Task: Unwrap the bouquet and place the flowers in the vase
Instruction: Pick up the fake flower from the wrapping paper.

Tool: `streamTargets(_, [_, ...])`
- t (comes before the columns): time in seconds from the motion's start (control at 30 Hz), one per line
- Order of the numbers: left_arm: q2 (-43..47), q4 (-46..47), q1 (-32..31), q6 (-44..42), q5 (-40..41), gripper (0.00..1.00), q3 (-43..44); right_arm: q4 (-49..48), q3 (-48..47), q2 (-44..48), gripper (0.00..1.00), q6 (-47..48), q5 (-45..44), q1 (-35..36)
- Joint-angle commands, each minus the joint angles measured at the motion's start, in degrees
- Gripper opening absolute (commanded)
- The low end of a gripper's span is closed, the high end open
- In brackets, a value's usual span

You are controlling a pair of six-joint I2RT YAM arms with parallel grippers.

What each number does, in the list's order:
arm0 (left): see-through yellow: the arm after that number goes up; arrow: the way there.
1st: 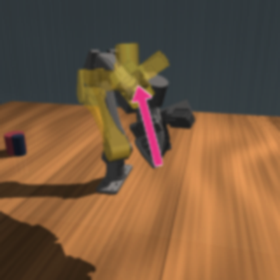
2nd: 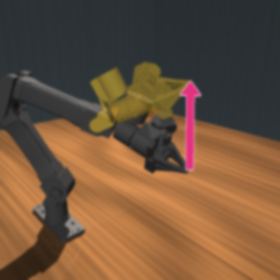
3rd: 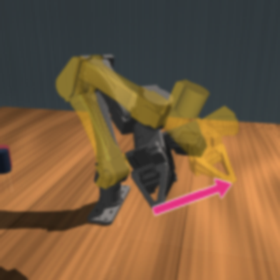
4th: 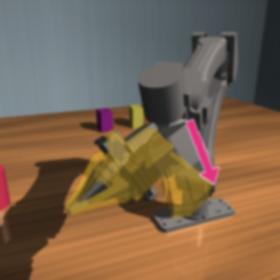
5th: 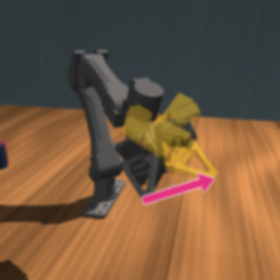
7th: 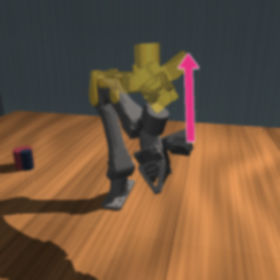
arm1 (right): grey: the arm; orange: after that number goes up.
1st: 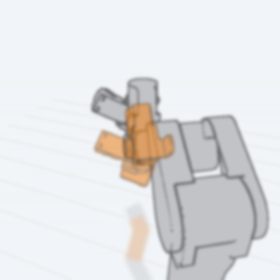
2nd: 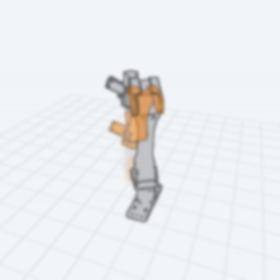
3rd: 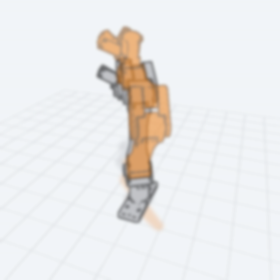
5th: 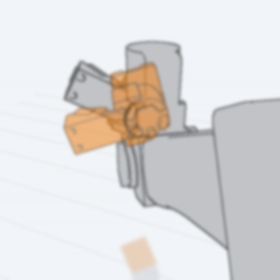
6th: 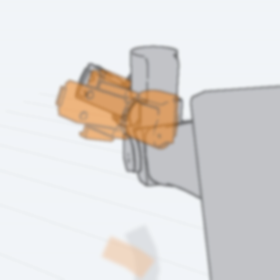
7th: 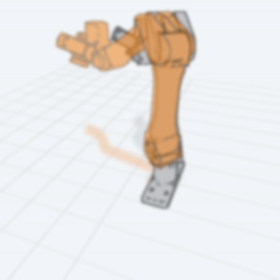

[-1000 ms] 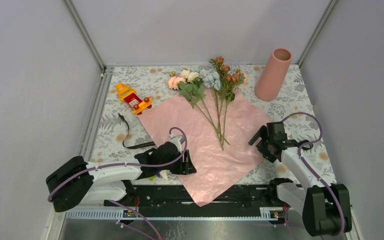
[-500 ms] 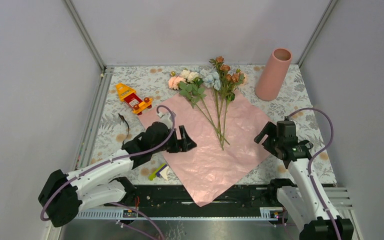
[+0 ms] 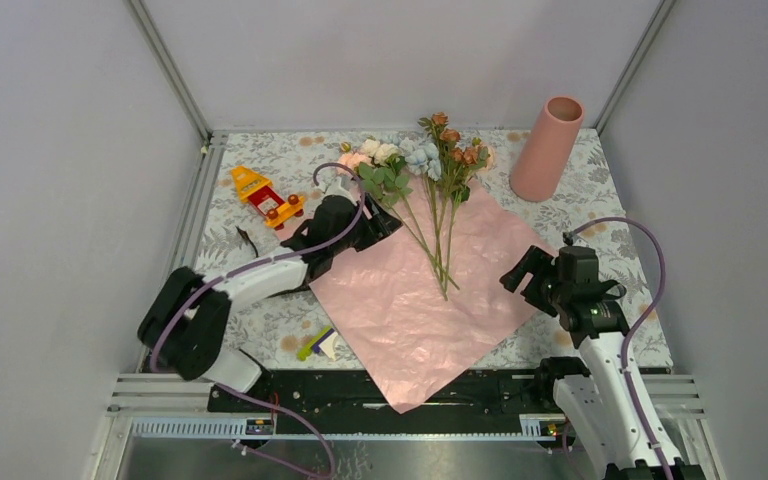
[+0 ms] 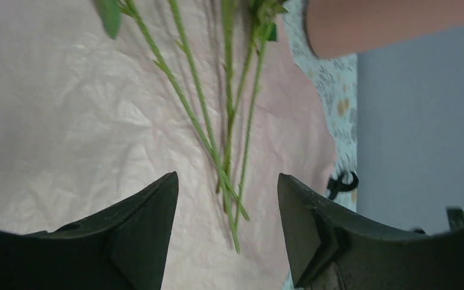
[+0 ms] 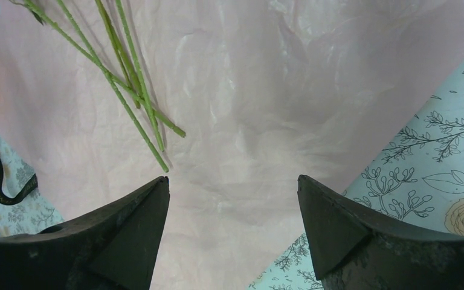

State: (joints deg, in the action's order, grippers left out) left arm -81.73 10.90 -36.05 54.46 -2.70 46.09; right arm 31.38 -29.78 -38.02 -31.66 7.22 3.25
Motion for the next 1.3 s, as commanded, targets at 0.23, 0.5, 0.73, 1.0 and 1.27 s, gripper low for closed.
streamTargets(0.23, [-17.9,12.2,2.1,6.2,5.3,0.56,11.7,0.4,0.1,2.8,0.83,1.1,4.3,-0.2])
streamTargets(0.5, [-28.5,2.9,2.1,0.5,5.8,0.55,25.2,0.4,0.7,2.5,0.83,1.8,4.7,-0.2])
streamTargets(0.73, [-32.8,-0.7,2.1,0.8,5.4,0.54,28.8,0.4,1.1,2.7,0.83,1.6,4.8,-0.2])
streamTargets(1.0, [-34.9,-1.0,1.2,2.1,5.0,0.46,29.2,0.5,1.2,2.5,0.83,1.5,5.0,-0.2])
streamTargets(1.27, [-37.0,-1.5,0.4,2.2,4.5,0.44,29.8,0.4,1.9,2.9,0.83,1.4,5.3,-0.2])
